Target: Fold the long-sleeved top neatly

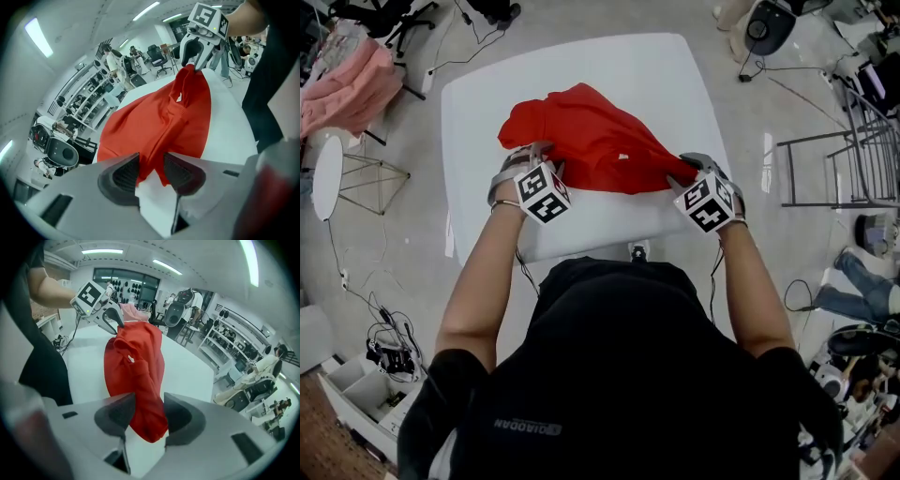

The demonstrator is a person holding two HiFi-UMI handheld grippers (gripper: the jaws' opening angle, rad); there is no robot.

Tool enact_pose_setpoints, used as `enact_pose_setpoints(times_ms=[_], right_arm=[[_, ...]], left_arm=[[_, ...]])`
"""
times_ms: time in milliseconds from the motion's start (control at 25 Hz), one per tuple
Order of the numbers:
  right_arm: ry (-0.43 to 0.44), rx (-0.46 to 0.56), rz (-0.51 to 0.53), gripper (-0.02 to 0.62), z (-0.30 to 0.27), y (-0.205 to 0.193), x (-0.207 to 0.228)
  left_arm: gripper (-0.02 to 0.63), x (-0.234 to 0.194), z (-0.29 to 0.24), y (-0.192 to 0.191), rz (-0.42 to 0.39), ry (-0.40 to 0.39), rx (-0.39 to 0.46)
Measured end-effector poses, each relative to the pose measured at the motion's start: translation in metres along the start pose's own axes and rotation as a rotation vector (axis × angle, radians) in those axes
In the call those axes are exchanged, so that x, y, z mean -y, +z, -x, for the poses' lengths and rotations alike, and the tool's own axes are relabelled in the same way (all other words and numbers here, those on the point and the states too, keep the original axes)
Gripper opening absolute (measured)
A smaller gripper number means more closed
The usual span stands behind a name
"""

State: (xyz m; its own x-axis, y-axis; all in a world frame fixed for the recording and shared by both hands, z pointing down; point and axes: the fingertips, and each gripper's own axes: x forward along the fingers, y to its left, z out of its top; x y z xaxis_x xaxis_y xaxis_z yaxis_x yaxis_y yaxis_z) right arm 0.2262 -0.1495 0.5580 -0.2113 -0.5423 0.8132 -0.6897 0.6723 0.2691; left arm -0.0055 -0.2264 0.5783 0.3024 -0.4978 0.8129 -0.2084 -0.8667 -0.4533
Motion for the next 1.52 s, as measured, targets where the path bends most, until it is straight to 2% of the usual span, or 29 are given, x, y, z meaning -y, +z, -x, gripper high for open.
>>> enact_pose_setpoints(times_ms=[120,320,480,520,600,640,920,1120,1200,1360,1520], right_arm=[[-0.02,-0.01,-0.059,0.198,0.005,-0.013,0.005],[-0.025,-0.014,-0.153,0.192,0.004,-0.027,0.013],[0.014,-0.036,-0.236,0.197,-0.001,-0.04,0.016],[0.027,-0.034,-0.254,0.177,-0.002,-0.042,0.015],[0.039,-0.004,-0.282,0.086,0.0,-0.04,0.016],[0.038,0.024,-0.295,0.073,0.003,-0.036,0.019],[-0.001,0.263,-0.33,0.065,0.054,0.038,0.065],[0.08,0.487,-0.393,0.063,0.11,0.11,0.099],[0.077,0.554,-0.379,0.061,0.131,0.134,0.112],[-0.065,0.623,-0.239,0.06,0.166,0.179,0.133],[-0.241,0.679,-0.124,0.06,0.207,0.218,0.145]], left_arm=[[0.146,-0.011,-0.002,-0.01,0.008,0.042,-0.037],[0.144,-0.023,-0.008,-0.019,0.029,0.068,-0.081],[0.051,-0.037,0.0,-0.015,0.08,0.122,-0.049],[0.035,-0.04,0.003,-0.015,0.094,0.132,-0.04],[0.025,-0.047,0.01,-0.015,0.122,0.149,-0.023],[0.025,-0.052,0.015,-0.014,0.137,0.161,-0.013],[0.02,-0.117,0.075,-0.006,0.247,0.296,0.078],[0.017,-0.177,0.145,-0.001,0.386,0.38,0.204],[0.017,-0.198,0.172,0.003,0.416,0.403,0.257],[0.017,-0.232,0.222,0.01,0.417,0.452,0.319],[0.017,-0.249,0.271,0.017,0.448,0.449,0.421]])
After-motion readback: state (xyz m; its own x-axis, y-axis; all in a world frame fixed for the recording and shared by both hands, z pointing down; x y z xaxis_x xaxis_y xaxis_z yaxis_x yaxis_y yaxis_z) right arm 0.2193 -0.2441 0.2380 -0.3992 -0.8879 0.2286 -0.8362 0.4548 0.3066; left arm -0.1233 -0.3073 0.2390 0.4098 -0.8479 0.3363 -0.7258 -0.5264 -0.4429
